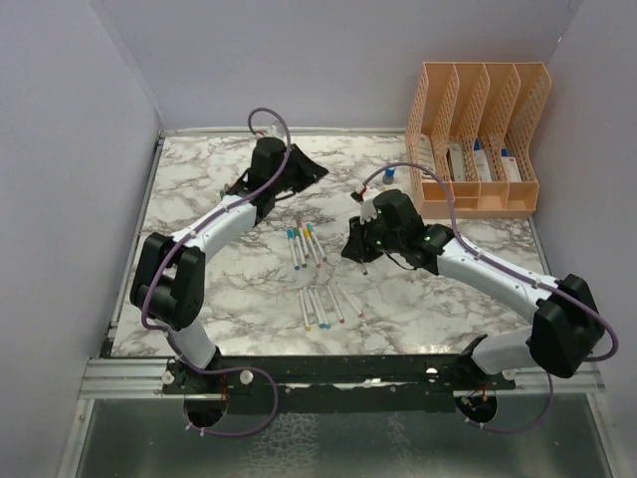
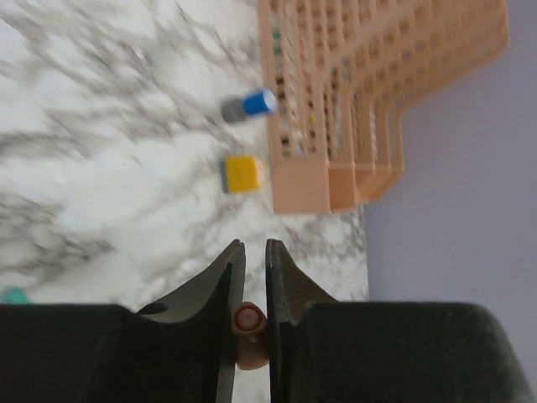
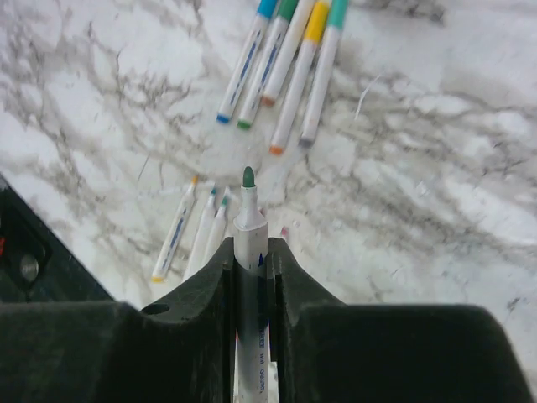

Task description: Open the pen caps

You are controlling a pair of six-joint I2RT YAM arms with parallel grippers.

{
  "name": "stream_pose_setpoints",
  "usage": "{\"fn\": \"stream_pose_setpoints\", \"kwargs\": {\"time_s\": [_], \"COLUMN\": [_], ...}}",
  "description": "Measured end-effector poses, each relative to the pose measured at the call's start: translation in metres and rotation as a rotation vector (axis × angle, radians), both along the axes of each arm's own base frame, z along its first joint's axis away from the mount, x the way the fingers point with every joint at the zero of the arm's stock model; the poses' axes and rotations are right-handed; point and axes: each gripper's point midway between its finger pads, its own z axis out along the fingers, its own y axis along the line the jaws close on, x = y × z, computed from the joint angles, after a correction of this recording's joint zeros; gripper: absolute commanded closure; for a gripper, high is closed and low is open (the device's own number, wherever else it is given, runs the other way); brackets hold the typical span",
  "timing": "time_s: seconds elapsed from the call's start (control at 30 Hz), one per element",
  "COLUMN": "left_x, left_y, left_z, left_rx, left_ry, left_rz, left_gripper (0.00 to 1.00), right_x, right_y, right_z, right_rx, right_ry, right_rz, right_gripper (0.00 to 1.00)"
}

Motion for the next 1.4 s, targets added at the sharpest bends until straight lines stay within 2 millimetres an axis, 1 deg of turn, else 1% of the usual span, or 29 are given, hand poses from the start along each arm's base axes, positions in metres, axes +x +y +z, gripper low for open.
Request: {"fn": "stream_pose_setpoints", "kwargs": {"time_s": [0.07, 0.1, 0.17, 0.23, 0.33, 0.47, 0.53, 0.63, 0.77, 0.97, 1.17, 1.23, 1.4], "left_x": [0.025, 0.04, 0.047, 0.044, 0.035, 0.016, 0.008, 0.0, 0.003, 0.013, 0.021, 0.022, 0.025], "left_y": [0.025, 0.045, 0.059, 0.061, 0.059, 0.063, 0.068, 0.076, 0.086, 0.11, 0.132, 0.139, 0.149], "left_z": [0.006, 0.006, 0.0, -0.009, -0.025, -0.045, -0.049, -0.046, -0.041, -0.045, -0.052, -0.059, -0.074], "left_rx": [0.022, 0.041, 0.067, 0.091, 0.122, 0.167, 0.185, 0.205, 0.215, 0.232, 0.244, 0.251, 0.27], "left_ry": [-0.034, -0.044, -0.037, -0.017, 0.014, 0.069, 0.081, 0.083, 0.065, 0.067, 0.08, 0.093, 0.123], "left_rz": [0.08, 0.136, 0.173, 0.176, 0.162, 0.147, 0.148, 0.153, 0.166, 0.204, 0.242, 0.249, 0.258], "left_gripper": [1.0, 1.0, 1.0, 1.0, 1.0, 1.0, 1.0, 1.0, 1.0, 1.0, 1.0, 1.0, 1.0], "right_x": [-0.018, -0.026, -0.034, -0.039, -0.04, -0.04, -0.041, -0.045, -0.048, -0.052, -0.052, -0.053, -0.055], "right_y": [-0.006, -0.009, -0.014, -0.019, -0.027, -0.04, -0.045, -0.052, -0.055, -0.058, -0.053, -0.052, -0.047], "right_z": [-0.007, -0.01, -0.012, -0.014, -0.016, -0.033, -0.042, -0.056, -0.071, -0.097, -0.112, -0.116, -0.123], "right_rx": [-0.017, -0.025, -0.035, -0.043, -0.063, -0.132, -0.164, -0.202, -0.235, -0.286, -0.29, -0.289, -0.28], "right_ry": [0.036, 0.052, 0.068, 0.079, 0.078, 0.1, 0.116, 0.139, 0.171, 0.226, 0.253, 0.263, 0.282], "right_rz": [0.019, 0.029, 0.031, 0.028, 0.003, -0.039, -0.052, -0.059, -0.056, -0.052, -0.038, -0.031, -0.014], "right_gripper": [0.99, 0.99, 0.99, 0.99, 0.99, 0.99, 0.99, 0.99, 0.99, 0.99, 0.99, 0.96, 0.83]}}
